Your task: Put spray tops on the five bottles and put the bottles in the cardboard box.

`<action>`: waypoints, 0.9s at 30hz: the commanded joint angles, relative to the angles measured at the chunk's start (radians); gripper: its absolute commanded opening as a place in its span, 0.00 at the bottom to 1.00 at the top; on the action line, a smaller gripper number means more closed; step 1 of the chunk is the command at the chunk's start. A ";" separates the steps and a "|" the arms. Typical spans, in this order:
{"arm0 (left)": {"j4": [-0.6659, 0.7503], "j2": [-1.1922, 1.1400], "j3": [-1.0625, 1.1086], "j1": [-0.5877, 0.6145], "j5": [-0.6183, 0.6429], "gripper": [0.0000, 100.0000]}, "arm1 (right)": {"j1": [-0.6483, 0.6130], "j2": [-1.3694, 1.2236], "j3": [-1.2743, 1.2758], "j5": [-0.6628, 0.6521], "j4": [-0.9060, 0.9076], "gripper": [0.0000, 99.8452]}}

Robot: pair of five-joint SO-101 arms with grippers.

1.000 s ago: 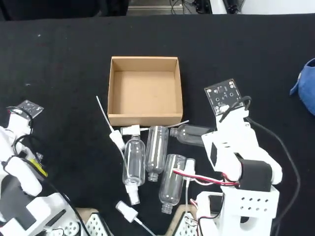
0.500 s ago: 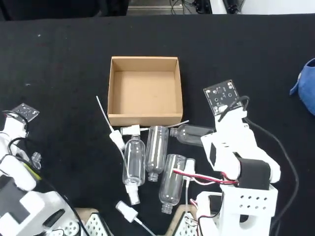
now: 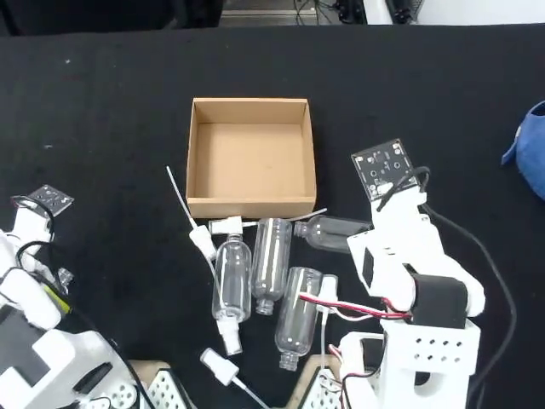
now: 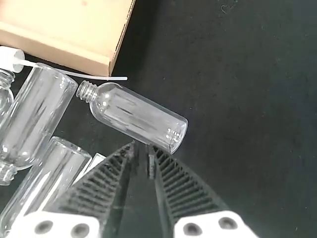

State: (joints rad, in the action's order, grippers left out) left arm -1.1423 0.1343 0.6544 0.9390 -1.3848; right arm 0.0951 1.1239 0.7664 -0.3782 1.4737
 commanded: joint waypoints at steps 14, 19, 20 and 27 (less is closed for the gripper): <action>-0.238 0.399 -0.182 -0.058 0.402 0.03 | -0.169 -0.005 -0.179 0.002 0.005 0.02; -0.072 0.663 0.035 -0.173 0.698 0.03 | -0.354 -0.007 -0.180 0.071 0.011 0.02; -0.041 0.713 0.074 -0.196 0.769 0.03 | -0.384 -0.007 -0.179 0.087 0.012 0.02; 0.023 0.934 0.180 -0.274 1.054 0.03 | -0.698 -0.012 -0.171 0.106 0.058 0.02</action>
State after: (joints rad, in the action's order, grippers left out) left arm -1.1684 0.9643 0.8309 0.6905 -0.4488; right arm -0.4204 1.1239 0.6421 -0.2800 1.5167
